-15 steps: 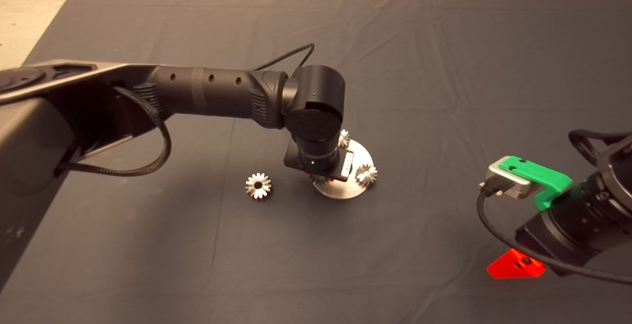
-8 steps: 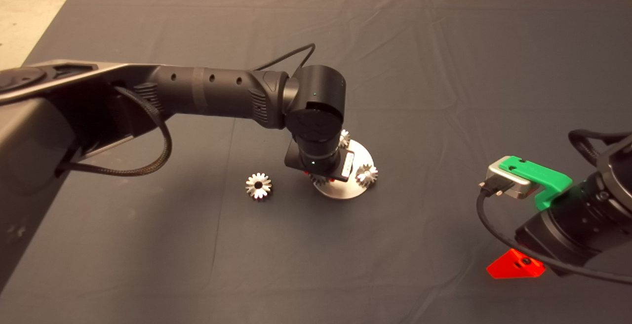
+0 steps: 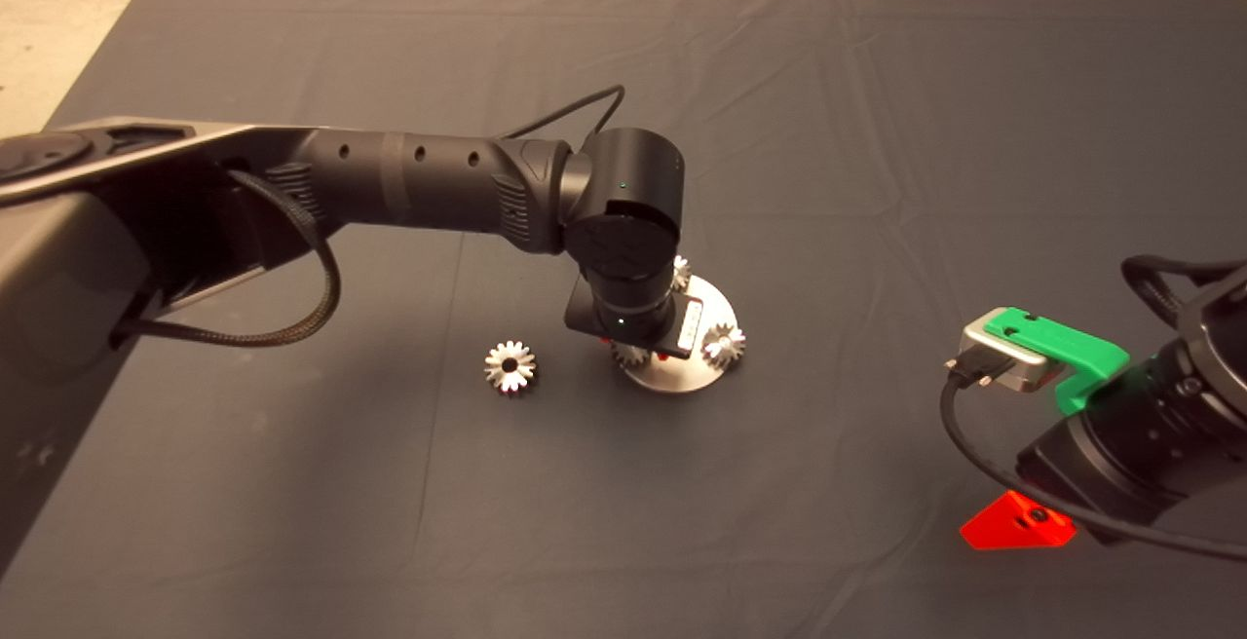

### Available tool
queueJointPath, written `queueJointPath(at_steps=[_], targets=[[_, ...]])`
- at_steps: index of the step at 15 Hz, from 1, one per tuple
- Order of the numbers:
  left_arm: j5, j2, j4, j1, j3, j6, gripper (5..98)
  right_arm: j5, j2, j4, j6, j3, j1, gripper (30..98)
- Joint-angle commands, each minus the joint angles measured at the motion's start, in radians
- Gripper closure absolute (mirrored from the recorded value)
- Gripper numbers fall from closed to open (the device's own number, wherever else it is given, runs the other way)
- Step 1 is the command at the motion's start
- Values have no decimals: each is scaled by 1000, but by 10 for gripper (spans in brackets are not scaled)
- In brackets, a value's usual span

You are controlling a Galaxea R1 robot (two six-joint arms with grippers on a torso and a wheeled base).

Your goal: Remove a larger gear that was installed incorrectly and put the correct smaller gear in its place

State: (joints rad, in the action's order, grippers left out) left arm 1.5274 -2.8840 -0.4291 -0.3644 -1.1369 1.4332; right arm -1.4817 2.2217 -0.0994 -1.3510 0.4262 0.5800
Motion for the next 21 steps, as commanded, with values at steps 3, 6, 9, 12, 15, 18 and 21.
queueJointPath(at_steps=[3, 6, 9, 12, 15, 18, 21], targets=[[69, 50, 158, -289, 209, 153, 498, 3, -3, -34, 3, -5, 24, 308], [76, 171, 191, -288, 353, 234, 456, 3, -4, -32, 3, -3, 24, 308], [99, 284, 246, -287, 521, 292, 406, 3, -3, -31, 3, -2, 24, 308], [115, 399, 263, -286, 725, 458, 401, 4, -30, -32, -1, -3, 24, 308], [111, 440, 267, -288, 761, 479, 357, 9, -23, -32, 4, -3, 24, 308], [112, 448, 267, -288, 768, 480, 307, 13, -20, -34, 4, -7, 24, 308], [115, 475, 267, -288, 769, 480, 256, 26, 0, -32, -1, -6, 26, 308]])
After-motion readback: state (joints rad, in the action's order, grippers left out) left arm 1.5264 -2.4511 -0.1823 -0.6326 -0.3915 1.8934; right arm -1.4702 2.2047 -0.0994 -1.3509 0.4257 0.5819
